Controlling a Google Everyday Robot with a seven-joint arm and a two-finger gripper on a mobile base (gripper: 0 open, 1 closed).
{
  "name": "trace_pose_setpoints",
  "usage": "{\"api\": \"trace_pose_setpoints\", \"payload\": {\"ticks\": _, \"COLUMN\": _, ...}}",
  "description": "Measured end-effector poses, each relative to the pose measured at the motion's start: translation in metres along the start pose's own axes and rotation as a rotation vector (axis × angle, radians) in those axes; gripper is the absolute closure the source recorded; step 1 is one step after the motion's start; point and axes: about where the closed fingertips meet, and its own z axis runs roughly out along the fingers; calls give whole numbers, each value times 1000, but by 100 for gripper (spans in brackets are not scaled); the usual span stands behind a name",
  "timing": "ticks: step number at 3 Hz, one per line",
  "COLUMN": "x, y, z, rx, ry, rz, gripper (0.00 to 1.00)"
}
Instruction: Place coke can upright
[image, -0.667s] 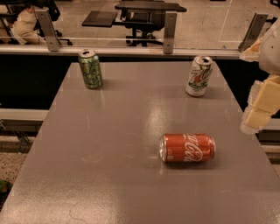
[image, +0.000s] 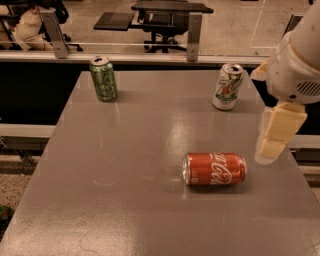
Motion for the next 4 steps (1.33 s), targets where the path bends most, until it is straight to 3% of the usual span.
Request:
{"api": "trace_pose_setpoints", "payload": {"ticks": 2, "x": -33, "y": 32, "z": 59, "rx": -77, "ry": 50, "rz": -125, "gripper": 0}}
{"api": "trace_pose_setpoints", "payload": {"ticks": 4, "x": -41, "y": 57, "z": 88, "rx": -178, "ry": 25, "rz": -176, "gripper": 0}}
